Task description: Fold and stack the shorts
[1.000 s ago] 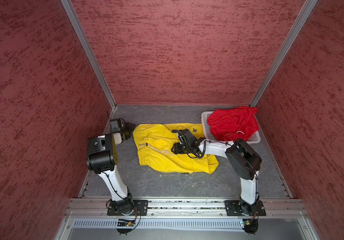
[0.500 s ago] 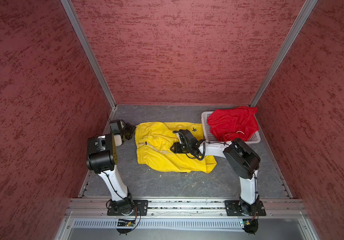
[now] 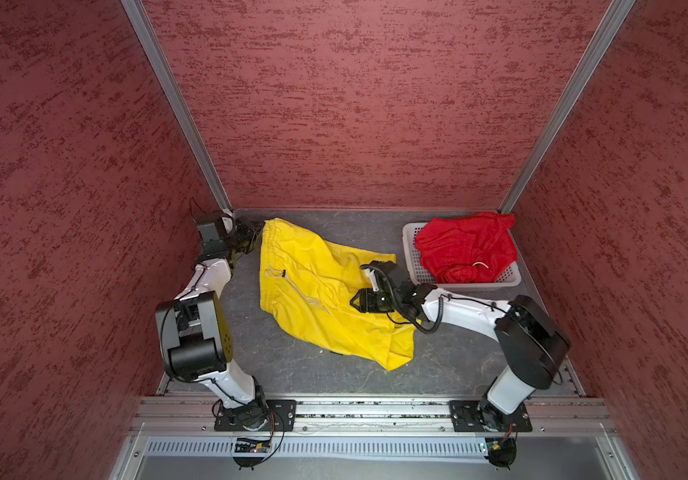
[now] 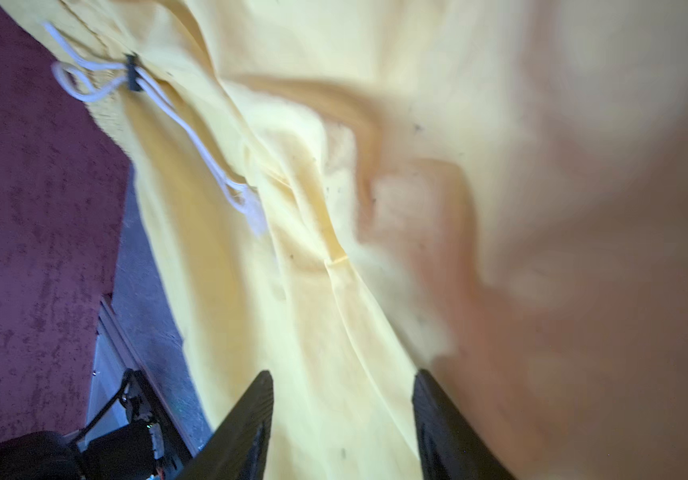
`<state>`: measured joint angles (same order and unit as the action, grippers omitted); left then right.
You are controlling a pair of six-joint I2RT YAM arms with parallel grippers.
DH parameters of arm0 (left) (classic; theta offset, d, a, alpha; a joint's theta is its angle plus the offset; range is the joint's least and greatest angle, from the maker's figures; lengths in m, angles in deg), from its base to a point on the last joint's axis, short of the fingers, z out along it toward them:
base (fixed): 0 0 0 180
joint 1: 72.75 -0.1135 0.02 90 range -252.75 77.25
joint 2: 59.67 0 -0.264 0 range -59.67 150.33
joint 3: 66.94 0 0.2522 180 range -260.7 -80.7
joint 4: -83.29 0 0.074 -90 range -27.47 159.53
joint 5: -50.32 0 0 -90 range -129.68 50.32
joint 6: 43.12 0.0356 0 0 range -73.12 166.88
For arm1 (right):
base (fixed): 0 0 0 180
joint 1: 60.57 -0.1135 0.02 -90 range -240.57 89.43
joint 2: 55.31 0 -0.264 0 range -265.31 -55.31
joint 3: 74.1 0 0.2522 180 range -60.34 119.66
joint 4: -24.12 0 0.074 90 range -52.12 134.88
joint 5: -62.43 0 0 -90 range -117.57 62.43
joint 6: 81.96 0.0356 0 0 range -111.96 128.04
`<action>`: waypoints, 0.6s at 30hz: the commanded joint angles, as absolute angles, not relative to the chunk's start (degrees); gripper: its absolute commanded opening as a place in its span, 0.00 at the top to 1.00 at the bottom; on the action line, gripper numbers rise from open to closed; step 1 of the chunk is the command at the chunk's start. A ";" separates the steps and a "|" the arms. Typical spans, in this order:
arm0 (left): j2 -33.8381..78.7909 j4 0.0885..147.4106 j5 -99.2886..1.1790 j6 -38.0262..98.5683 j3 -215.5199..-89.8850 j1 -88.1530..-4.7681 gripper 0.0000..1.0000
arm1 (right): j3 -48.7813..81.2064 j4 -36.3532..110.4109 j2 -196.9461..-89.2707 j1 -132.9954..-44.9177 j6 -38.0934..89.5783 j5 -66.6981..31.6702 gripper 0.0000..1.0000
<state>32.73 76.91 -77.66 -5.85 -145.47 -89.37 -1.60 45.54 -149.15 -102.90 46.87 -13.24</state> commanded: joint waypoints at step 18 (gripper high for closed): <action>19.30 58.75 -84.76 4.07 -153.28 -89.82 1.00 | 32.41 65.61 -164.97 -90.13 34.33 -19.22 0.65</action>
